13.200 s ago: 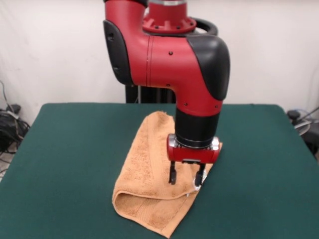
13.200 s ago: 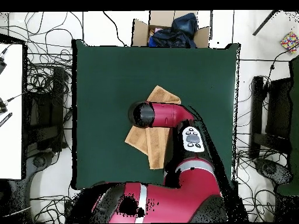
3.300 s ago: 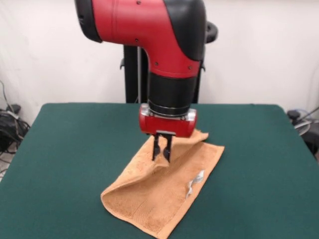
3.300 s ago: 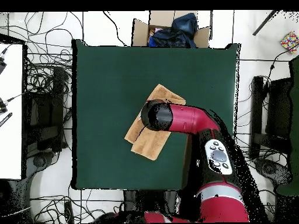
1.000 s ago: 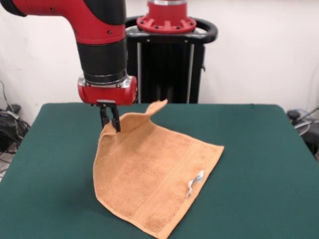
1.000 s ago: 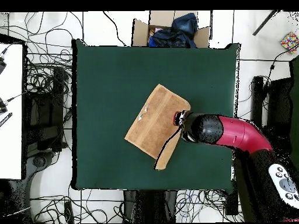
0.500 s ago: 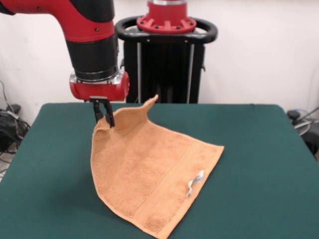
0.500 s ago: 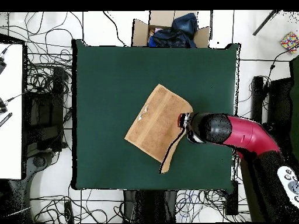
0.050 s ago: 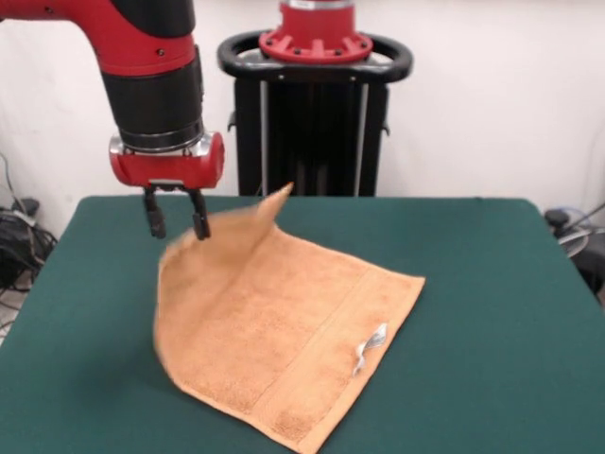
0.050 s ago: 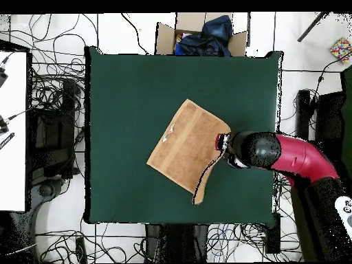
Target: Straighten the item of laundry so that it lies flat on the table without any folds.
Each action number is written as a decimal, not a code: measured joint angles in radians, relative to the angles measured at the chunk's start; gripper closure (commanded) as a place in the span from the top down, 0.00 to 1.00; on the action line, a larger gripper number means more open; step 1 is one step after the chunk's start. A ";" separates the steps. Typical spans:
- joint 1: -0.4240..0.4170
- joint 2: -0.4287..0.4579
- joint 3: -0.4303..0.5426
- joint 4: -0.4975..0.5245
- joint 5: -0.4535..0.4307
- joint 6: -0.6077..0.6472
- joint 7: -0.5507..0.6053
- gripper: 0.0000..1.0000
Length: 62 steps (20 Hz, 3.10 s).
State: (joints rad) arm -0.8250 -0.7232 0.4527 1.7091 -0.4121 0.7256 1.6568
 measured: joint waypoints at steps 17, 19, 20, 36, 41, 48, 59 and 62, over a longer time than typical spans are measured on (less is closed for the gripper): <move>0.007 -0.008 0.005 -0.029 -0.025 0.034 -0.006 1.00; 0.018 -0.012 0.005 -0.029 -0.025 0.034 -0.006 1.00; 0.024 -0.013 0.005 -0.029 -0.026 0.034 -0.006 1.00; 0.258 0.081 -0.035 -0.047 -0.031 -0.094 -0.006 1.00; 0.280 0.139 -0.042 -0.074 -0.031 -0.143 -0.006 1.00; 0.271 0.209 -0.073 -0.112 -0.031 -0.175 -0.006 1.00; 0.214 0.239 -0.099 -0.122 -0.030 -0.178 -0.006 1.00; 0.197 0.242 -0.099 -0.130 -0.030 -0.178 -0.006 1.00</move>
State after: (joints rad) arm -0.6278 -0.4811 0.3536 1.5794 -0.4426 0.5478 1.6512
